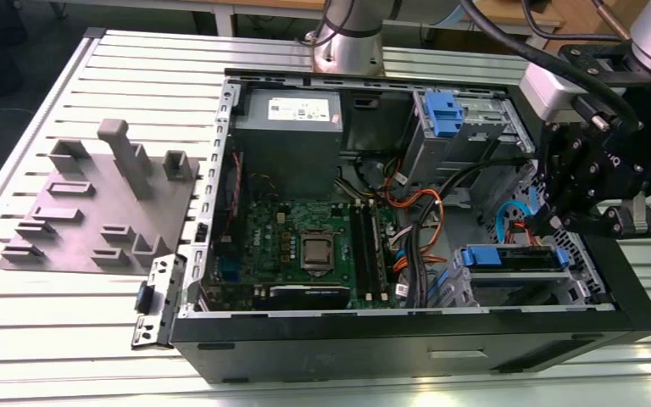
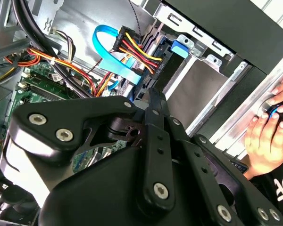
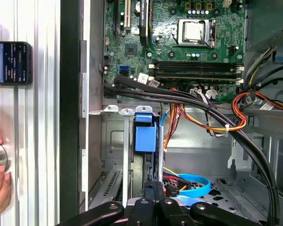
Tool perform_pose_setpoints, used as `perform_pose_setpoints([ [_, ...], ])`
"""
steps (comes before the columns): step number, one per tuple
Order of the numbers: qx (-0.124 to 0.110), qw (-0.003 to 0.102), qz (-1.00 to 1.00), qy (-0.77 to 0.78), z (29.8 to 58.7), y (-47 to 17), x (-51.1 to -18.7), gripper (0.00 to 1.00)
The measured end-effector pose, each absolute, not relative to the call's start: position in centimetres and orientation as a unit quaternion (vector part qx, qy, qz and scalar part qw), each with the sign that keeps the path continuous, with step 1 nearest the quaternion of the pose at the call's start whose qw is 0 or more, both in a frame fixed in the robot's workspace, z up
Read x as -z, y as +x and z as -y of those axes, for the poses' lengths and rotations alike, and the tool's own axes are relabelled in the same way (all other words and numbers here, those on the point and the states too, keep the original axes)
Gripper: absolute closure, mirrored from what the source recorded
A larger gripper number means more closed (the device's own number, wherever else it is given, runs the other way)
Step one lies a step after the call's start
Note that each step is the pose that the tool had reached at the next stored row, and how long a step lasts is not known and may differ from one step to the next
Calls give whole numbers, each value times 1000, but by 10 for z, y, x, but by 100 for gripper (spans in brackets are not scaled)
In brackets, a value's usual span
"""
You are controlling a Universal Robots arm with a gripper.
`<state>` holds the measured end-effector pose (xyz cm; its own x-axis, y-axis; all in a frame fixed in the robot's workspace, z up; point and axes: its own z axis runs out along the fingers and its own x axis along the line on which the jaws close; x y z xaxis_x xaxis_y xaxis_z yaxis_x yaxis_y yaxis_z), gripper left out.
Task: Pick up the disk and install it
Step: 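Insert the second disk wire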
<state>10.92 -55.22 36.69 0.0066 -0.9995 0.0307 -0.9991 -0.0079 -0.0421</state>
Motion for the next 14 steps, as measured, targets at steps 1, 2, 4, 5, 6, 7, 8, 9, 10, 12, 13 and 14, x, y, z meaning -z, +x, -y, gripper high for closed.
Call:
perform_pose_setpoints([
  [1,26,4,-704,-709,552,109,-367,89],
  [2,26,4,-704,-709,552,109,-367,89],
  [4,26,4,-704,-709,552,109,-367,89],
  [5,26,4,-704,-709,552,109,-367,89],
  [6,26,4,-704,-709,552,109,-367,89],
  [7,26,4,-704,-709,552,109,-367,89],
  [8,26,4,-704,-709,552,109,-367,89],
  [9,25,4,-704,-709,552,109,-367,89],
  [10,25,3,-704,-709,552,109,-367,89],
  [12,24,2,-704,-710,552,109,-370,89],
  [13,23,1,-704,-710,552,110,-370,89],
  [14,22,1,-704,-710,552,110,-370,89],
])
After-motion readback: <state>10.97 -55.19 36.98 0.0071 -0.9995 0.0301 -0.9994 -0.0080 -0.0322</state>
